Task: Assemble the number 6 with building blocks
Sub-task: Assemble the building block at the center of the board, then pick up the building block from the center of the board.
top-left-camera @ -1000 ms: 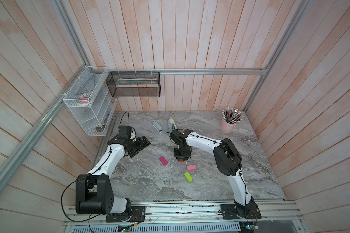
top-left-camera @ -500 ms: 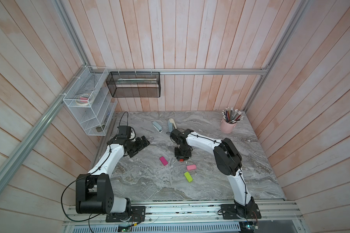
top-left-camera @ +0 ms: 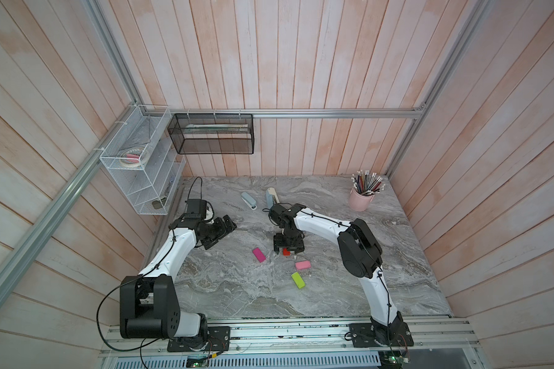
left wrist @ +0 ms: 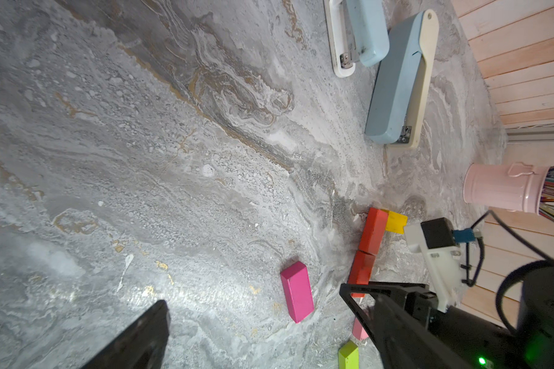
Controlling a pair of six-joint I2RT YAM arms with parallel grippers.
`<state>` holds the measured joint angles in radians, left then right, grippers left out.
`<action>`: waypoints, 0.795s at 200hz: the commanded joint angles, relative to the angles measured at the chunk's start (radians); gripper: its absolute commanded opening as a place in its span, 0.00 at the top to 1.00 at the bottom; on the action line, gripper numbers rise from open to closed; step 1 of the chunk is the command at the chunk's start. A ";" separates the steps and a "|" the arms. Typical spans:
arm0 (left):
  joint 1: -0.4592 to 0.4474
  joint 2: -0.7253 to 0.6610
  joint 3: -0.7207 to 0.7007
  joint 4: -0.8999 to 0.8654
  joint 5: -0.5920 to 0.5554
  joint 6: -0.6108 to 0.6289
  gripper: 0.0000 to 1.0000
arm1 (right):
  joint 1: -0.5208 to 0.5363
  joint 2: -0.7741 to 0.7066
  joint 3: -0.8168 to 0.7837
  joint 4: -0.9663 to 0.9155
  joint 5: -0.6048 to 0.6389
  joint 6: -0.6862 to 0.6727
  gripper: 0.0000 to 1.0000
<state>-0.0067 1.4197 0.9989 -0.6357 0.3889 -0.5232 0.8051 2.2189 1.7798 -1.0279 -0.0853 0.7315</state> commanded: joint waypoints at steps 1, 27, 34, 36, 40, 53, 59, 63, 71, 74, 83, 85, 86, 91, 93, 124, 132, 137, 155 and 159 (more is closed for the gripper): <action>0.005 -0.007 0.010 0.010 0.011 0.009 0.00 | 0.038 -0.080 0.046 -0.084 0.077 -0.007 0.19; 0.005 -0.014 0.001 0.010 0.017 0.006 0.00 | 0.063 -0.145 -0.043 -0.086 0.090 0.014 0.19; 0.005 -0.018 0.000 0.011 0.018 0.005 0.00 | 0.066 -0.168 -0.099 -0.065 0.085 0.022 0.19; 0.005 -0.019 -0.002 0.011 0.018 0.005 0.00 | 0.066 -0.175 -0.113 -0.057 0.083 0.022 0.19; 0.005 -0.021 -0.004 0.011 0.018 0.005 0.00 | 0.064 -0.187 -0.142 -0.043 0.078 0.027 0.18; 0.005 -0.025 -0.006 0.011 0.021 0.005 0.00 | 0.065 -0.222 -0.220 -0.016 0.075 0.040 0.15; 0.005 -0.026 -0.005 0.009 0.021 0.005 0.00 | 0.064 -0.237 -0.250 -0.005 0.076 0.045 0.13; 0.005 -0.025 -0.005 0.008 0.021 0.005 0.00 | 0.065 -0.248 -0.270 0.004 0.077 0.048 0.12; 0.005 -0.027 -0.006 0.006 0.021 0.006 0.00 | 0.064 -0.268 -0.306 0.019 0.078 0.053 0.09; 0.005 -0.028 -0.007 0.004 0.021 0.006 0.00 | 0.063 -0.276 -0.320 0.022 0.079 0.055 0.08; 0.005 -0.030 -0.007 0.003 0.020 0.006 0.00 | 0.064 -0.296 -0.353 0.036 0.085 0.058 0.05; 0.005 -0.031 -0.007 0.002 0.019 0.007 0.00 | 0.063 -0.299 -0.359 0.037 0.085 0.060 0.05; 0.005 -0.031 -0.006 0.002 0.019 0.007 0.00 | 0.063 -0.300 -0.362 0.038 0.085 0.060 0.05; 0.005 -0.031 -0.006 0.002 0.020 0.007 0.00 | 0.064 -0.308 -0.377 0.041 0.085 0.060 0.04; 0.005 -0.032 -0.006 0.002 0.019 0.007 0.00 | 0.065 -0.311 -0.383 0.043 0.086 0.060 0.04; 0.005 -0.034 -0.008 -0.004 0.019 0.008 0.00 | 0.063 -0.339 -0.453 0.073 0.085 0.059 0.03; 0.005 -0.034 -0.008 -0.003 0.018 0.006 0.00 | 0.064 -0.343 -0.467 0.081 0.085 0.059 0.03; 0.005 -0.034 -0.009 -0.004 0.017 0.004 0.00 | 0.064 -0.344 -0.474 0.083 0.086 0.058 0.03; 0.005 -0.037 -0.013 -0.002 0.020 -0.001 0.00 | 0.062 -0.346 -0.495 0.094 0.090 0.055 0.03; 0.006 -0.038 -0.013 -0.002 0.020 -0.001 0.00 | 0.063 -0.346 -0.500 0.099 0.089 0.054 0.03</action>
<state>-0.0067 1.4067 0.9985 -0.6365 0.3962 -0.5236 0.8726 1.8992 1.3037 -0.9573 -0.0189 0.7807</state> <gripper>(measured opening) 0.998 0.971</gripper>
